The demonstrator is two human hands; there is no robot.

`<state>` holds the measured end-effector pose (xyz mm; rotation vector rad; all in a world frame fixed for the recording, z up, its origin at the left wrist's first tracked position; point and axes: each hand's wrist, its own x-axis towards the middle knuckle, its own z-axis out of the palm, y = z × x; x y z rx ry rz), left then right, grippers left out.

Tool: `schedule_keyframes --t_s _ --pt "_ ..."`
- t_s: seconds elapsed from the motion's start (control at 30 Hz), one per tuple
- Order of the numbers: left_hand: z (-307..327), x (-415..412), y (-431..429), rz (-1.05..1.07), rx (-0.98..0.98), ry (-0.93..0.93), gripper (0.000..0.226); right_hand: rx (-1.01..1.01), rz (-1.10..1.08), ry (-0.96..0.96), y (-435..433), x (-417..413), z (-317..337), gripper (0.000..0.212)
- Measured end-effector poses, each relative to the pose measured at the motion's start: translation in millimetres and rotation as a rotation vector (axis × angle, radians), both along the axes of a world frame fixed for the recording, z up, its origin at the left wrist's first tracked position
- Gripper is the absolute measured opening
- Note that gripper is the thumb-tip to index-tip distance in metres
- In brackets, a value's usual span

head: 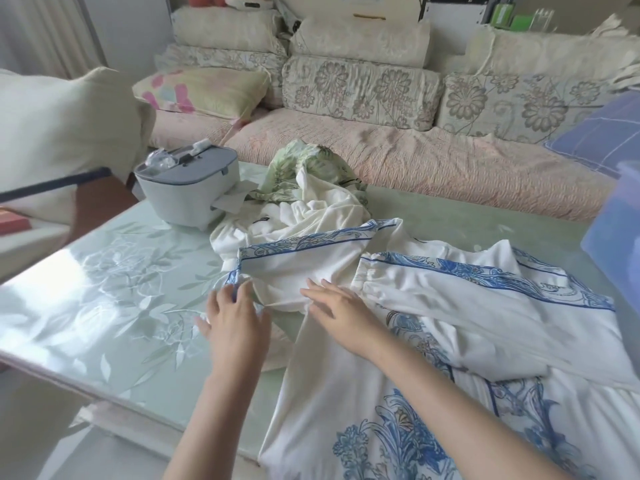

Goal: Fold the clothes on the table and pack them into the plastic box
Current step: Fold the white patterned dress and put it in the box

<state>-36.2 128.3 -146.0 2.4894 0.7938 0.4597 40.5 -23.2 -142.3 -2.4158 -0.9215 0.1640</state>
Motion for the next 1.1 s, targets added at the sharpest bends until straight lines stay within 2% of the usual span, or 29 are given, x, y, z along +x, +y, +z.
schedule_keyframes --t_s 0.1,0.2,0.27,0.37,0.47,0.5,0.57,0.63,0.7,0.77,0.8,0.87,0.93,1.03,1.1 --pt "-7.6 -7.0 18.6 0.052 -0.142 0.138 0.062 -0.009 0.039 -0.022 13.4 -17.1 1.0 0.042" --pt "-5.7 -8.8 33.2 0.107 -0.145 0.186 0.058 -0.049 0.085 -0.013 22.7 -36.3 0.8 0.053" --pt "-1.6 -10.2 38.9 0.109 -0.254 0.145 0.055 -0.054 0.076 0.005 28.8 -45.6 1.0 0.060" --pt "6.1 -12.2 42.7 0.108 -0.535 0.062 0.060 -0.028 0.006 0.012 39.4 -49.6 0.7 0.073" --pt "18.8 -12.7 39.8 0.088 -0.811 -0.158 0.029 -0.024 0.023 0.044 48.2 -48.6 -2.6 0.084" --pt "22.9 -12.1 38.6 0.071 -0.881 -0.211 0.025 -0.037 0.046 0.036 50.3 -49.5 -3.3 0.083" --pt "28.6 -9.3 35.7 0.049 -1.006 -0.284 0.032 -0.042 0.070 -0.017 54.7 -50.5 -8.1 0.075" --pt "32.7 -5.7 33.7 0.007 -1.101 -0.352 0.044 0.084 0.039 -0.098 57.6 -49.3 -12.4 0.053" --pt "36.9 -0.5 30.6 -0.062 -1.193 -0.389 0.035 0.298 -0.048 0.012 55.3 -48.5 -8.4 0.036" --pt "41.9 4.1 27.1 -0.105 -1.308 -0.441 0.013 0.483 -0.146 0.195 45.4 -45.0 4.1 0.042" --pt "43.3 5.0 26.9 -0.118 -1.326 -0.460 0.013 0.526 -0.195 0.226 37.5 -41.0 11.8 0.039" --pt "42.1 6.0 27.0 -0.134 -1.233 -0.458 0.016 0.596 -0.261 0.183 14.8 -29.4 28.7 0.026" --pt "38.4 7.7 26.4 -0.128 -1.030 -0.433 0.018 0.617 -0.314 0.105 -16.7 -15.1 47.2 0.021" --pt "28.8 16.1 22.9 -0.175 -0.732 -0.384 0.022 0.535 -0.426 0.018 -70.5 6.4 67.1 0.009" --pt "20.8 23.0 17.1 -0.240 -0.536 -0.306 0.028 0.439 -0.539 -0.056 -106.9 23.1 67.7 0.011"
